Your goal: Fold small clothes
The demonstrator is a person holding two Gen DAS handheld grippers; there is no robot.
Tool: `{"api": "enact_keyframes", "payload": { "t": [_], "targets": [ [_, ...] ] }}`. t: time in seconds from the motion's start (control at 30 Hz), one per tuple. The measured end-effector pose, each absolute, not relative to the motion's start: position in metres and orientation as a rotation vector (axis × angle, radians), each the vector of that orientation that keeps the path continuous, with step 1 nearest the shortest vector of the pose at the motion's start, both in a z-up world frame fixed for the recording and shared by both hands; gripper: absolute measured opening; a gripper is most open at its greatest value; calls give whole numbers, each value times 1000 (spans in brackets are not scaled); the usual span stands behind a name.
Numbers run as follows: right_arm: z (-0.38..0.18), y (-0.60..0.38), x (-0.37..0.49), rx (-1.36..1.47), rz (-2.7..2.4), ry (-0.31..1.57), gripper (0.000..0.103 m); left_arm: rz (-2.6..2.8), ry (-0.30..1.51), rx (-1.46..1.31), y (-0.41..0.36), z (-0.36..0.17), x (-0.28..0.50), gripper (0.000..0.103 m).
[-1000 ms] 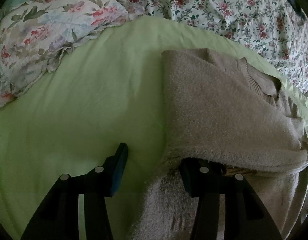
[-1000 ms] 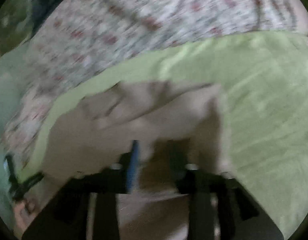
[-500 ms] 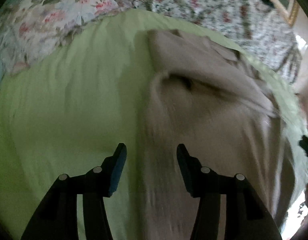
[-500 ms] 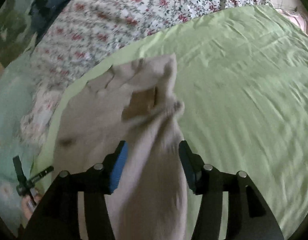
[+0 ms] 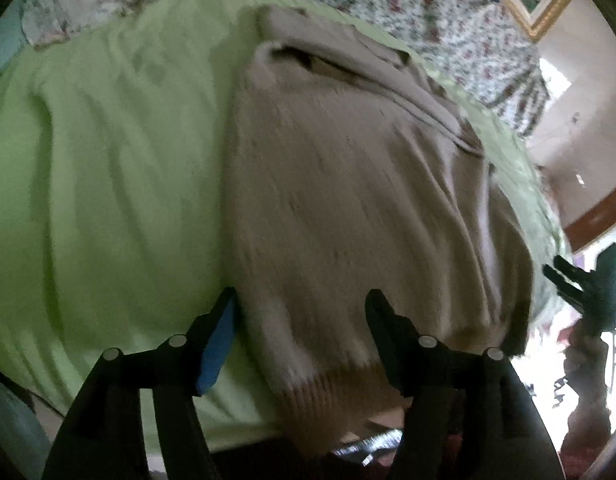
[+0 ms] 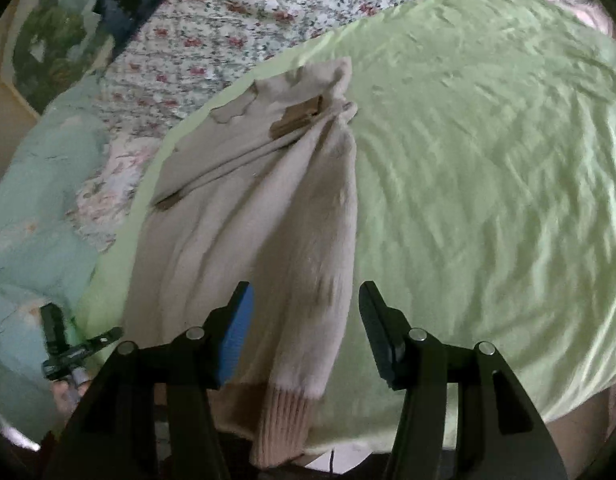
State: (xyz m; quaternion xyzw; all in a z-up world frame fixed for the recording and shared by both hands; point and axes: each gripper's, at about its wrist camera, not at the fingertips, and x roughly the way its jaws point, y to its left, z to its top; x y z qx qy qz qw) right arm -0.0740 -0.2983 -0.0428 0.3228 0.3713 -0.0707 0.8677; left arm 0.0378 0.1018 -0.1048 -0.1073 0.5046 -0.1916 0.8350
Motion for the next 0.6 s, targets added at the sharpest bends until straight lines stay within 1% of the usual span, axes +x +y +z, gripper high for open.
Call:
{"api": "enact_keyframes", "payload": {
  "t": [0.27, 0.5, 0.6],
  "targets": [
    [-79, -293, -103, 757, 15, 828, 56, -533, 1066, -338, 108, -120, 7, 67],
    [-101, -271, -87, 744, 213, 832, 56, -580, 1048, -381, 111, -126, 2, 66],
    [-102, -271, -88, 762, 242, 809, 54, -575, 1050, -359, 109, -126, 5, 61]
  ]
}}
